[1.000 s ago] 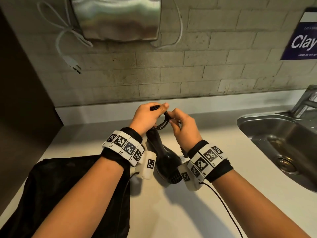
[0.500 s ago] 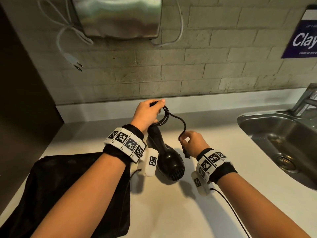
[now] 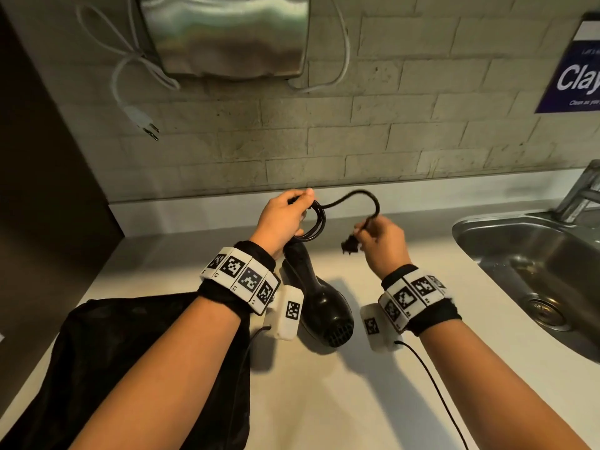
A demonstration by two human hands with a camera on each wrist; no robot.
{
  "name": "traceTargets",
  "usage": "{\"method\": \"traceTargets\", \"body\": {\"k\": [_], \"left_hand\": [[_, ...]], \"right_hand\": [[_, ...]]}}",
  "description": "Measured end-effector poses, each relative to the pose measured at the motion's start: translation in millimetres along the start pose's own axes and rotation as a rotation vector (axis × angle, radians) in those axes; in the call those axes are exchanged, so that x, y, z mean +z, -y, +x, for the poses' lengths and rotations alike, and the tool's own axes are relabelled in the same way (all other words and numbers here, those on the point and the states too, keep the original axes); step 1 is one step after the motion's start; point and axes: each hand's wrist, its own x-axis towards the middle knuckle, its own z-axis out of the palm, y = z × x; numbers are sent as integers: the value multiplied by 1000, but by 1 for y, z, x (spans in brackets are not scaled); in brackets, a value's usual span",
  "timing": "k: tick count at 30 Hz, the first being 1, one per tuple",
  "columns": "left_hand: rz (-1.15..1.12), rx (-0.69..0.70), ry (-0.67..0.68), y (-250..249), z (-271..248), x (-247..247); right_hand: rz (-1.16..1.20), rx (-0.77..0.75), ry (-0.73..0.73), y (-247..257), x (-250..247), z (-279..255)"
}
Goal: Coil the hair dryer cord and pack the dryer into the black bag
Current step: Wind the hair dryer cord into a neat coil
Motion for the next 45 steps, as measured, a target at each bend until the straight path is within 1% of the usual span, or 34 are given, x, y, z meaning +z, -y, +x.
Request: {"method": "traceTargets", "body": {"k": [2,3,5,8,10,13,15,17,19,21,25,28,30,34,39,42,45], "left_hand": [[-7,18,16,0,-1,0],[-11,27,25,0,-1,0],[-10,27,47,1,-1,-1],[-22,11,40,2,-1,-2],[-34,7,17,2,-2,-2],[-2,35,9,3,-2,-1],[2,54,15,3,-2,-1],[-14,45,17,3,-1,0],[-40,32,38,3,0,1],[-61,32,66,2,0,3],[-75,41,98,-1,-2,3],[-19,71,118,-3,-4,-1],[24,93,143,-2,-3,-3],[-1,115,189,-4,-4,-5],[-4,188,153,-6,-5,-2],[-6,173,154,-3,-5,-1],[65,201,130,-2,-4,4]], "right_hand": [[80,-98,-87,21,-4,0],[121,-137,-107,29,-5,-2],[216,-180,-105,43,-5,-8],[305,-176,-82,50,-1,-15],[313,-179,-105,49,0,-18],[282,-232,-168,51,-1,-21],[281,-261,-149,56,1,-23],[289,-253,-110,58,5,-21],[254,-226,-87,58,12,-20],[163,-217,-85,55,20,-18],[11,-263,-94,49,30,-15],[-80,-310,-106,49,27,-12],[-108,-329,-103,49,24,-10],[-153,-353,-112,50,20,-9],[-215,-409,-103,50,17,-11],[-272,-424,-86,50,18,-15],[-333,-440,-65,47,23,-17]]}}
